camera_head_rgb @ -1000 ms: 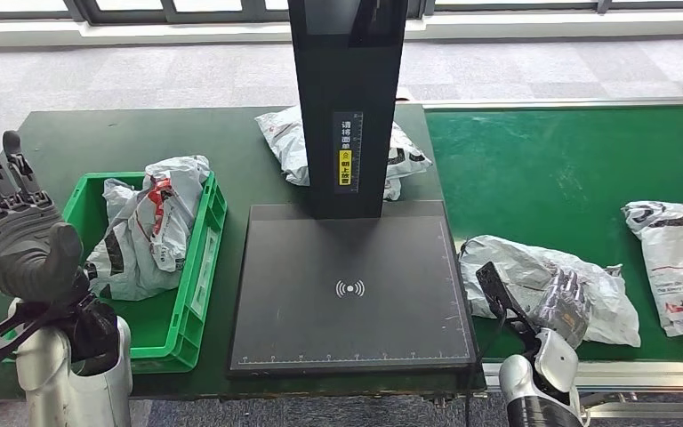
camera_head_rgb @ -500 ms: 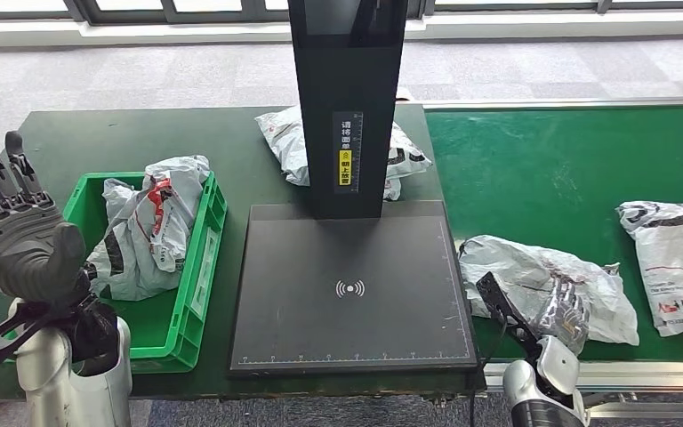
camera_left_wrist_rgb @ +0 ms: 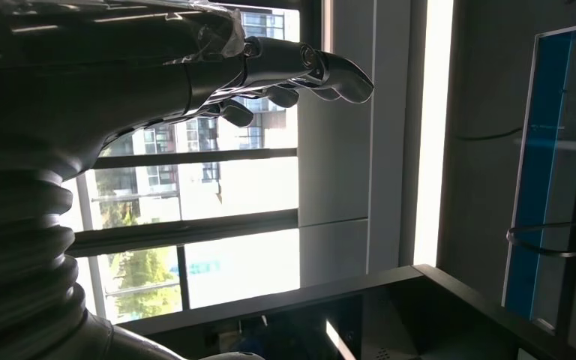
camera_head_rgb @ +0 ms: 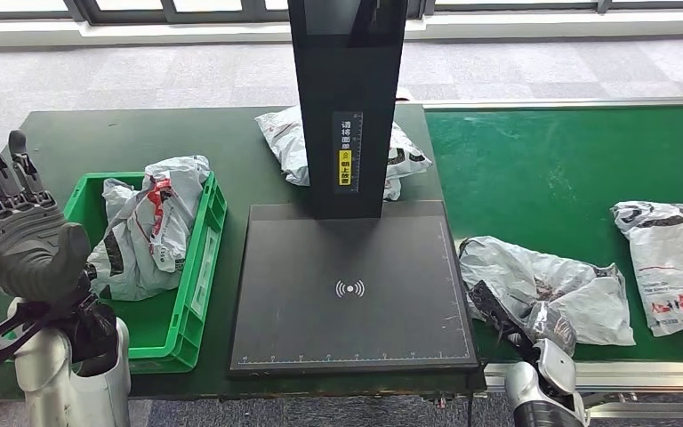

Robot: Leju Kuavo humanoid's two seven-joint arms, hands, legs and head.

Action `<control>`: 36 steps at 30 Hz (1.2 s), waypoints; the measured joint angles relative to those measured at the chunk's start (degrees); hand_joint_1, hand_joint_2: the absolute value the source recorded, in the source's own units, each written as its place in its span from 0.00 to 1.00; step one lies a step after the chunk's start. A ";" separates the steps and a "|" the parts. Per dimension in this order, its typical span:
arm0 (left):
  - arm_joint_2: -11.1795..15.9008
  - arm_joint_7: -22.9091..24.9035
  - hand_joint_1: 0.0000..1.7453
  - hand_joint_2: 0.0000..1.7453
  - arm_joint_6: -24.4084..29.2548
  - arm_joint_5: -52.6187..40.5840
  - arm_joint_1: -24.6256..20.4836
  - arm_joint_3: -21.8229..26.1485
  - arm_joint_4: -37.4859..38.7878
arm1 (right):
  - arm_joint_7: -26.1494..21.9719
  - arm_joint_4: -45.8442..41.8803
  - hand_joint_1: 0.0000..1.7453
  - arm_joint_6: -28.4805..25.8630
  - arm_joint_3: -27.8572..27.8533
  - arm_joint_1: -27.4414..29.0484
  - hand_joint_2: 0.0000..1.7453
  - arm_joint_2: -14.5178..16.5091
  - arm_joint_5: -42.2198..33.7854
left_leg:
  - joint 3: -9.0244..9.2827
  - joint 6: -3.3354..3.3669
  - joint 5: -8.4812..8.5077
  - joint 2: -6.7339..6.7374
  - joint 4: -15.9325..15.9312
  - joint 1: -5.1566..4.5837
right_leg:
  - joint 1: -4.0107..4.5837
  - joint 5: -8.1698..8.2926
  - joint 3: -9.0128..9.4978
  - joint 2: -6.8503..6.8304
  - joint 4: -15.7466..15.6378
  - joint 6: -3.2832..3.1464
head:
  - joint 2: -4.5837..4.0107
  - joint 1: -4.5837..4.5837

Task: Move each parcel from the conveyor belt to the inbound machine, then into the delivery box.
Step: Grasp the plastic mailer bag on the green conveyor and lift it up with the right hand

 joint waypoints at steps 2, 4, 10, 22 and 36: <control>-0.01 0.00 0.00 1.00 0.00 -0.10 0.03 0.01 -0.04 | -0.09 0.00 1.00 0.02 0.00 -0.02 1.00 -0.01 -0.14 | 0.00 0.00 0.00 0.00 0.00 0.00 | 0.00 0.00 0.00 0.00 0.00 0.00 | 0.00 0.00; -0.01 0.00 0.00 1.00 0.00 -0.18 0.06 0.01 -0.05 | -0.15 0.01 1.00 0.05 0.00 -0.02 1.00 -0.03 -0.22 | 0.00 0.00 0.00 0.00 0.00 0.00 | 0.00 0.00 0.00 0.00 0.00 0.00 | 0.00 -0.01; -0.01 0.02 0.00 1.00 0.00 -0.25 0.09 0.00 -0.28 | -0.16 0.13 1.00 0.09 0.00 -0.01 1.00 -0.11 -0.25 | 0.00 0.00 0.00 0.00 0.00 0.00 | 0.00 0.00 0.00 0.00 0.00 0.00 | 0.00 0.00; -0.37 0.74 0.00 1.00 0.34 -1.46 0.81 0.00 -1.61 | -2.57 -1.40 1.00 -4.70 0.37 0.96 1.00 -0.02 -2.76 | -0.02 0.00 0.00 -0.04 0.00 0.00 | -0.02 0.00 0.01 -0.02 0.00 0.00 | 0.00 0.00; -0.84 0.75 0.00 1.00 1.19 -1.51 2.23 0.02 -3.90 | -5.12 -10.96 1.00 -14.51 0.46 3.27 1.00 0.92 -2.54 | -0.02 0.01 0.00 -0.07 0.00 0.00 | -0.02 -0.01 0.02 -0.07 0.00 0.02 | 0.00 -0.01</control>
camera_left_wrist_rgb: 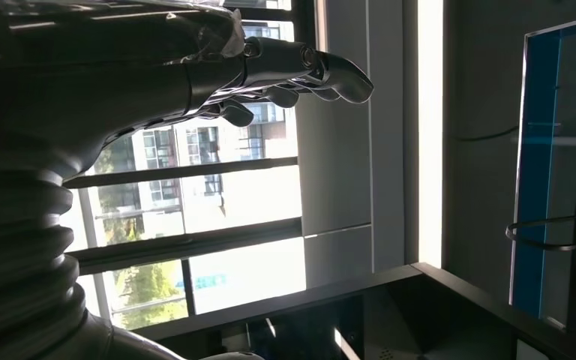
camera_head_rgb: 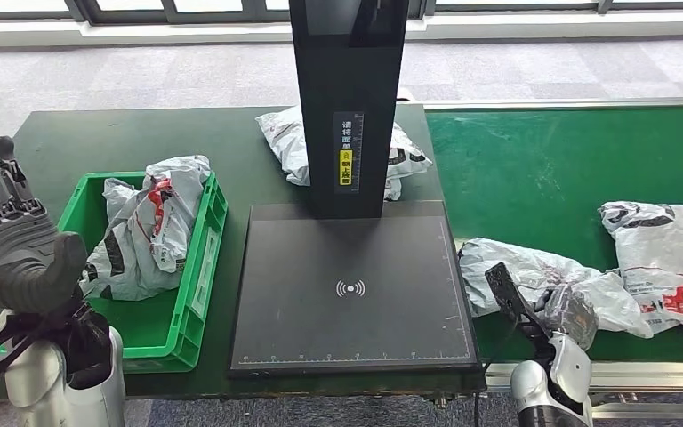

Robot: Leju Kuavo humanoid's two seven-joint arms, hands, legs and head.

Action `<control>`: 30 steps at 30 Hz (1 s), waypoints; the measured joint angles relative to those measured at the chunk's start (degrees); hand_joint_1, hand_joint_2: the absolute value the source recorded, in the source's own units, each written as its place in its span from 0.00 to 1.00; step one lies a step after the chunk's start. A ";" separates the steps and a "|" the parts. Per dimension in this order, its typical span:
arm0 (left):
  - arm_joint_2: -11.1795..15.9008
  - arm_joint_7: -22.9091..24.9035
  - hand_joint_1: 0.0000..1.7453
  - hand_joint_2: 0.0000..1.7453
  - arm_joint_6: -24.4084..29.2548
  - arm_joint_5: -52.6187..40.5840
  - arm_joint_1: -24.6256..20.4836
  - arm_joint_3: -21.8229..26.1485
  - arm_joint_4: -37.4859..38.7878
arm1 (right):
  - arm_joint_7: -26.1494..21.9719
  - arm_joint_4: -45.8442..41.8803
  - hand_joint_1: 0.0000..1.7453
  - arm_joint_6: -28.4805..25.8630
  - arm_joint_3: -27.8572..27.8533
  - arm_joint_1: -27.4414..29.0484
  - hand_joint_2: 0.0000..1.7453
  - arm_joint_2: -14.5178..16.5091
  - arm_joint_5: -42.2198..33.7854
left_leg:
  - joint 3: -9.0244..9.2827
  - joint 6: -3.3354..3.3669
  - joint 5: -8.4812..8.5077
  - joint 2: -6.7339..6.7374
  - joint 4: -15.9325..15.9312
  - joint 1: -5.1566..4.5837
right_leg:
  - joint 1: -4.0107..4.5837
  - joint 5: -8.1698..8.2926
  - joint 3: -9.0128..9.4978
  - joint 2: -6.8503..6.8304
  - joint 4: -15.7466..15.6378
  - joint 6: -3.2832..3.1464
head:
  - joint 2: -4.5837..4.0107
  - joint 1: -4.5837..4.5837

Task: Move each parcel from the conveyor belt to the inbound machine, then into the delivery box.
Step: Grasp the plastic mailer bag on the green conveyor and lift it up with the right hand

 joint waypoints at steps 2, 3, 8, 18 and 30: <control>-0.07 -0.19 0.00 1.00 0.36 0.06 0.26 0.00 -0.16 | -4.39 -2.73 1.00 -8.18 0.02 0.86 1.00 0.45 -0.88 | 0.00 0.00 0.00 -0.02 0.00 0.00 | -0.01 0.00 0.00 -0.02 0.00 0.00 | 0.00 0.00; -0.10 -0.33 0.00 1.00 0.59 0.12 0.41 -0.02 -0.22 | -7.08 -4.70 1.00 -12.41 0.03 1.35 1.00 0.80 -1.69 | 0.00 0.00 0.00 -0.02 0.00 0.00 | 0.00 0.00 0.00 -0.02 0.00 0.00 | 0.00 0.01; -0.13 -1.08 0.00 1.00 1.66 0.75 0.43 -0.52 0.16 | -26.13 -16.60 0.75 -21.36 -0.70 3.05 1.00 5.11 -7.86 | 0.02 -0.04 -0.04 0.06 0.00 0.00 | 0.04 -0.04 -0.07 0.07 0.00 -0.02 | 0.00 0.01; 0.15 -1.27 0.00 1.00 2.20 0.64 -0.07 -1.45 1.21 | -0.56 -17.30 0.00 -3.98 -2.14 2.64 1.00 7.79 10.82 | 0.04 0.05 0.02 -0.09 0.01 0.02 | -0.01 -0.09 0.10 -0.09 -0.01 0.04 | 0.00 0.02; 0.19 -0.26 0.00 1.00 1.35 -0.11 -0.14 -1.44 1.21 | 8.36 -13.52 0.00 3.99 -1.99 3.87 1.00 5.96 11.62 | 0.03 0.02 -0.02 -0.11 0.01 0.02 | 0.03 -0.12 0.07 -0.08 0.00 0.02 | 0.00 0.00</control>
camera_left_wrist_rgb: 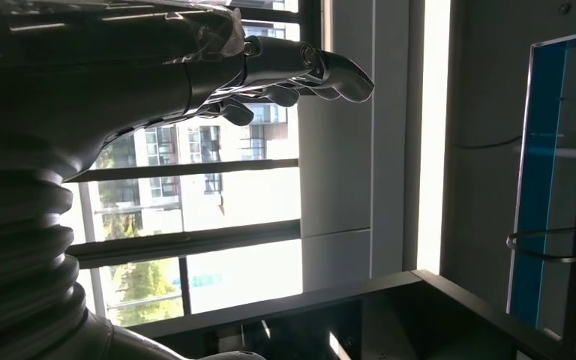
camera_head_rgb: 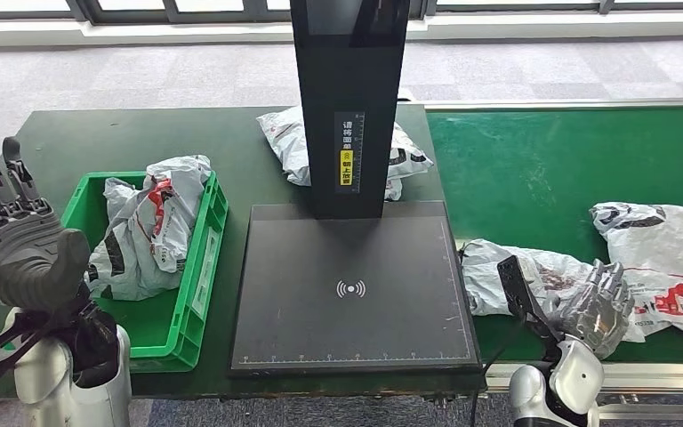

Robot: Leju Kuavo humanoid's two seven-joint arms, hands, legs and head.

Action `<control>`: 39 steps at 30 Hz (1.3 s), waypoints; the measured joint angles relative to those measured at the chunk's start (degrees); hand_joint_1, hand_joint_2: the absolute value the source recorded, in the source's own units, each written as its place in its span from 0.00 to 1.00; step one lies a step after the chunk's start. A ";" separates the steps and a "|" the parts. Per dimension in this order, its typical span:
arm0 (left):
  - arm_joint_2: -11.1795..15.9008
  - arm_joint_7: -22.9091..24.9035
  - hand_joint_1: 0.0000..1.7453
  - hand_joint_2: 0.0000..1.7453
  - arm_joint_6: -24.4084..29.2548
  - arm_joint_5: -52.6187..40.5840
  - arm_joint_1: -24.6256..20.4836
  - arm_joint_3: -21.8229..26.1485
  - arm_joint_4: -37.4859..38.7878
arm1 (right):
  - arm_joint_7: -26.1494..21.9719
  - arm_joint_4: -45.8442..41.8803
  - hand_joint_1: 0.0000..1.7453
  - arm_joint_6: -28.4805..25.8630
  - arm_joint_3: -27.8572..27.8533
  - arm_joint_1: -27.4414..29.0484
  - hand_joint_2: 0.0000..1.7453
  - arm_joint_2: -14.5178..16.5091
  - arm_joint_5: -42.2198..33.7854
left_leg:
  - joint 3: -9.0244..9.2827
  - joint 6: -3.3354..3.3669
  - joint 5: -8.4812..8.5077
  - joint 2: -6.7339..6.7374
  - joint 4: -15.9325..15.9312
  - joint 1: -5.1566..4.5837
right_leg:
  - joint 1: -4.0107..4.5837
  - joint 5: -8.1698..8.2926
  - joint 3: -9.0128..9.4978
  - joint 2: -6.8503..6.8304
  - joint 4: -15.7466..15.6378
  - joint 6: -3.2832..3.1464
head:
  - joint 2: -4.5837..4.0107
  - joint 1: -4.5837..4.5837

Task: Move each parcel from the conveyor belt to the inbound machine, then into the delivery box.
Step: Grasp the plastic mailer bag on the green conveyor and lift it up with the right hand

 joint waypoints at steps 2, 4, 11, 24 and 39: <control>0.01 0.25 0.00 1.00 -0.07 -0.04 -0.15 0.00 0.00 | 0.82 1.14 0.00 1.54 0.00 -0.07 1.00 -0.44 -0.04 | 0.00 0.00 0.00 0.00 0.00 0.00 | 0.00 0.00 0.01 0.00 0.00 0.00 | 0.00 0.00; 0.01 0.41 0.00 1.00 -0.11 -0.04 -0.29 0.00 0.00 | 1.22 2.18 0.00 2.26 0.00 -0.14 1.00 -0.87 -0.08 | 0.00 0.00 0.00 0.00 0.00 0.00 | -0.01 0.00 0.01 -0.01 0.00 0.00 | 0.00 0.00; 0.01 0.52 0.00 1.00 -0.14 -0.04 -0.42 0.00 0.00 | 1.31 4.08 0.00 2.45 0.00 -0.42 1.00 -1.58 -0.09 | 0.01 0.01 0.01 0.00 0.00 0.00 | -0.02 0.01 0.02 0.00 0.00 0.01 | 0.00 0.01; 0.01 0.59 0.00 1.00 -0.19 -0.04 -0.47 0.00 0.03 | 1.05 5.42 0.00 3.71 0.00 -0.80 1.00 -2.03 -0.92 | 0.01 0.01 0.00 0.01 0.00 0.00 | -0.01 0.01 0.01 0.00 0.00 0.01 | 0.00 0.00; 0.09 0.94 0.00 1.00 -0.94 -0.61 -0.82 -0.02 0.21 | -6.25 19.92 0.00 12.39 0.03 -6.40 1.00 -5.30 -9.17 | 0.01 0.01 0.01 -0.02 0.00 0.00 | -0.01 0.02 0.03 -0.01 0.01 0.01 | 0.00 0.00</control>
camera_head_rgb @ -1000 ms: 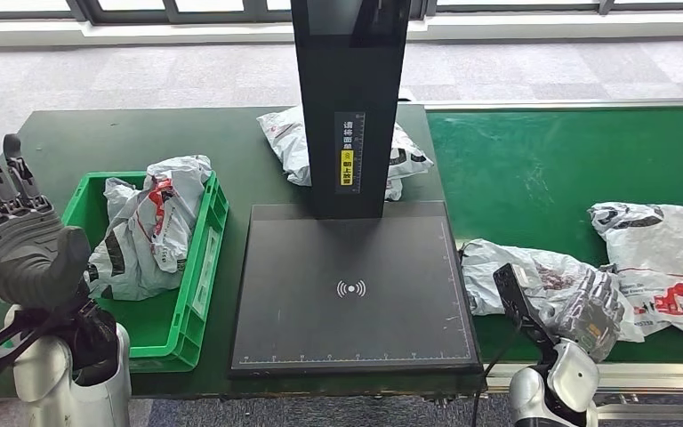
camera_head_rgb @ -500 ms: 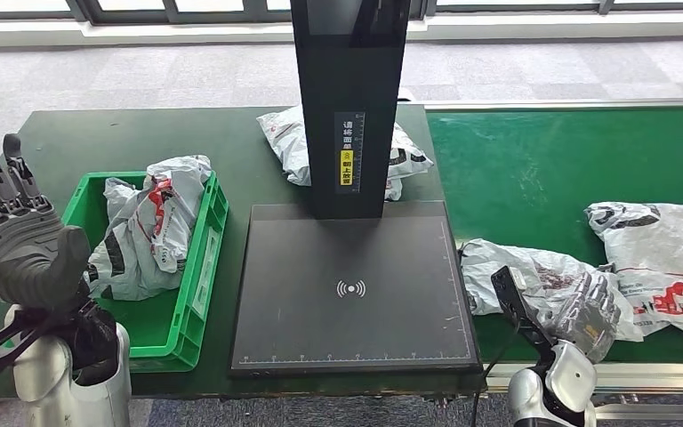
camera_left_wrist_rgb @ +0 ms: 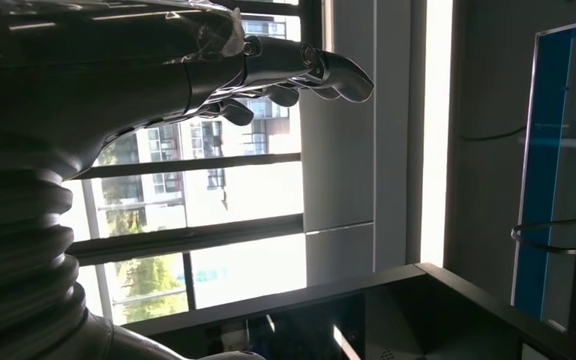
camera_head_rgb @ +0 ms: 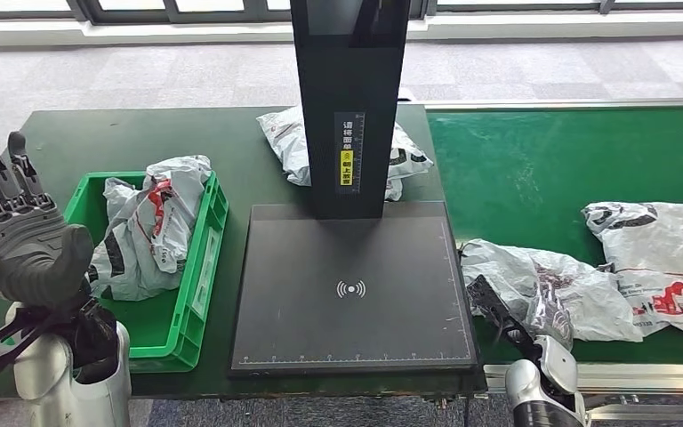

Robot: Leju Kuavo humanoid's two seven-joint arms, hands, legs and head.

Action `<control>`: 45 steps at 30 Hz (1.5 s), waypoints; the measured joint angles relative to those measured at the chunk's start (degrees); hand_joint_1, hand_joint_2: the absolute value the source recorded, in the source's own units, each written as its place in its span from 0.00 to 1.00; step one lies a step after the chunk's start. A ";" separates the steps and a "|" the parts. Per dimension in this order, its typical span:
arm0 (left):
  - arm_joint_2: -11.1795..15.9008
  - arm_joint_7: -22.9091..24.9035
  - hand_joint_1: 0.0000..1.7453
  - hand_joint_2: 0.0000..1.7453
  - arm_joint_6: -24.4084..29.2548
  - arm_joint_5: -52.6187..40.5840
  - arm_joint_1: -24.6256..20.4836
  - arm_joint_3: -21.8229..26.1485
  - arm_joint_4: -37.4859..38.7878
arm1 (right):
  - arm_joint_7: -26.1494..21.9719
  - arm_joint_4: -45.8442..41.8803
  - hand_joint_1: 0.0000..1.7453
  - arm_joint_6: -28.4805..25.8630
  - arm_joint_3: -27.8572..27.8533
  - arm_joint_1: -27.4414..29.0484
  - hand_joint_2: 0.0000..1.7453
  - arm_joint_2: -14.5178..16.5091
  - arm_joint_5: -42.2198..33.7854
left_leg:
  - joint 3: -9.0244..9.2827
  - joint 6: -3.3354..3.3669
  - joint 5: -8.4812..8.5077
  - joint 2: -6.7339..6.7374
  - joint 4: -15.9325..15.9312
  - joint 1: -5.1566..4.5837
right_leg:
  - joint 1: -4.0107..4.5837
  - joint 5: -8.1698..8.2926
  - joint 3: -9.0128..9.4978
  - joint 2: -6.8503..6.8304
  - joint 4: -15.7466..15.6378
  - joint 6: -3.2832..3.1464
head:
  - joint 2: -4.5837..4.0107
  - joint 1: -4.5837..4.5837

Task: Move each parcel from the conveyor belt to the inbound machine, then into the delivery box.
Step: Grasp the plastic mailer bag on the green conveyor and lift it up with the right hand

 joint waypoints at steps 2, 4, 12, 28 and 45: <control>0.00 0.12 0.00 1.00 -0.21 -0.16 -0.02 0.00 -0.13 | 0.02 1.05 0.26 0.31 0.06 -0.42 1.00 -0.25 -0.36 | 0.00 0.00 0.00 0.00 0.00 0.00 | 0.00 0.00 0.00 0.00 0.00 0.00 | 0.00 0.00; 0.00 0.32 0.00 1.00 -0.48 -0.43 -0.09 0.00 -0.23 | 0.30 2.02 0.76 1.13 0.28 -0.76 1.00 -0.55 -0.64 | 0.00 0.00 0.00 0.00 0.00 0.00 | 0.00 0.00 0.00 0.00 0.00 0.00 | 0.00 0.00; -0.01 0.44 0.00 1.00 -0.57 -1.21 -0.12 -0.05 -0.23 | 0.35 4.37 1.00 3.25 1.93 -1.46 1.00 -1.26 -0.44 | 0.01 0.00 0.00 0.01 0.00 0.00 | 0.00 0.00 0.01 0.01 0.00 0.00 | 0.00 0.00; -0.30 -0.13 0.00 1.00 -1.03 -1.49 0.96 0.05 -1.47 | 1.11 4.58 1.00 -4.51 2.84 -2.19 1.00 -1.77 0.96 | 0.00 0.00 0.00 0.01 0.00 0.00 | 0.00 0.00 0.01 0.00 0.01 0.00 | 0.00 0.01; -1.36 -1.58 0.00 1.00 1.21 -0.87 2.69 0.20 -3.61 | -32.99 -24.08 1.00 -37.88 3.10 2.22 1.00 5.86 -9.71 | 0.06 -0.01 0.00 0.09 0.00 0.00 | 0.03 0.00 -0.03 0.05 0.00 -0.01 | 0.00 0.00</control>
